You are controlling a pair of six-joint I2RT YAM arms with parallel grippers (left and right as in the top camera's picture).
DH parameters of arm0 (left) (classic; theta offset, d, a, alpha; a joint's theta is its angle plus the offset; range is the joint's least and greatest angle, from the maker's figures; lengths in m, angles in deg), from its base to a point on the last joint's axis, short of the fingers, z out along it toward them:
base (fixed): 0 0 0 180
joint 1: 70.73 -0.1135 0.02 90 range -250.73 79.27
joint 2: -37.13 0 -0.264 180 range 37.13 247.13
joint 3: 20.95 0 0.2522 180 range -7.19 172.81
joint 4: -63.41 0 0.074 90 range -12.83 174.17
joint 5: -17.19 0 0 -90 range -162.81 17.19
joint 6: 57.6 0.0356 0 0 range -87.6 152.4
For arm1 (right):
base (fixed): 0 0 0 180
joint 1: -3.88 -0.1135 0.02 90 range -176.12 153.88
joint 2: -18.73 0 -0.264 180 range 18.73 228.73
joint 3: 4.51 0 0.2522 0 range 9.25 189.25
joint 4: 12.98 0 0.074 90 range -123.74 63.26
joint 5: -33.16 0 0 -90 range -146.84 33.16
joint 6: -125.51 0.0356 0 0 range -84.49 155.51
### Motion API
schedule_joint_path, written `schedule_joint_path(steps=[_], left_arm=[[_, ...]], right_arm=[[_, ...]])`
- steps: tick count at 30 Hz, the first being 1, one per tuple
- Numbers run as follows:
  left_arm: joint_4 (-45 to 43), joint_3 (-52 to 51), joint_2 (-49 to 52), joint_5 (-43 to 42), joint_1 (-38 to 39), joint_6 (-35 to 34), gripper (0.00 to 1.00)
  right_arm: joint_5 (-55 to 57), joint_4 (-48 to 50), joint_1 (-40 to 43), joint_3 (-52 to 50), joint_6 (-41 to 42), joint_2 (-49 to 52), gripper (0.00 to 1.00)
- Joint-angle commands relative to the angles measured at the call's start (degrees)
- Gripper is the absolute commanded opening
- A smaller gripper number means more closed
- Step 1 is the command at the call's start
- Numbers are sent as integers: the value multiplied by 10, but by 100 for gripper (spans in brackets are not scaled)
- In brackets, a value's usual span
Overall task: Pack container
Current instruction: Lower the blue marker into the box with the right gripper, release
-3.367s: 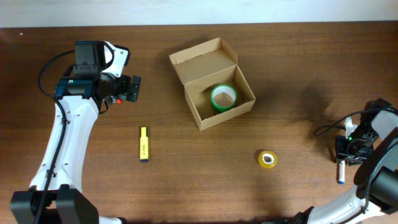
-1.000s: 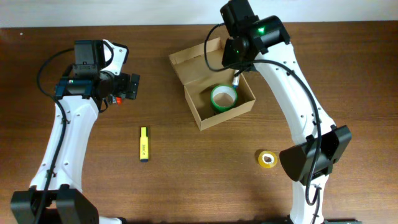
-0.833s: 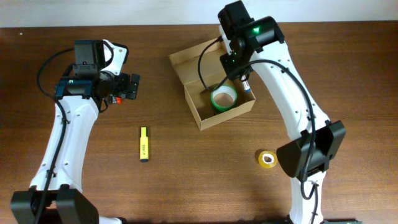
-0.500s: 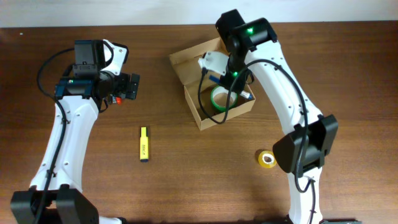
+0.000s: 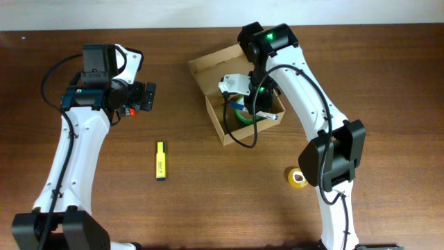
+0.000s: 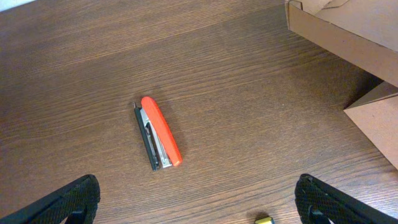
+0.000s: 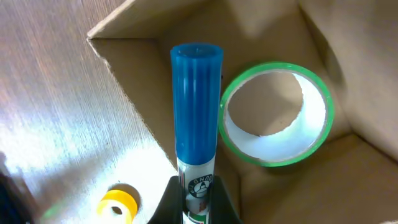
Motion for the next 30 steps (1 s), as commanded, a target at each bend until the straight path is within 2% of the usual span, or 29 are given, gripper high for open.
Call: schedule_joint_path(steps=[1, 4, 9, 15, 30], left_arm=[[0, 9, 5, 2, 2, 11, 99], [0, 9, 5, 2, 2, 11, 99], [0, 9, 5, 2, 2, 11, 99], [0, 9, 5, -3, 2, 11, 100], [0, 9, 5, -5, 2, 11, 100]], right_arm=[[-16, -20, -6, 0, -22, 7, 4], [-16, -32, -6, 0, -22, 7, 4], [-4, 50, -6, 0, -33, 7, 4], [35, 99, -6, 0, -61, 7, 4], [14, 74, -6, 0, -55, 87, 3]])
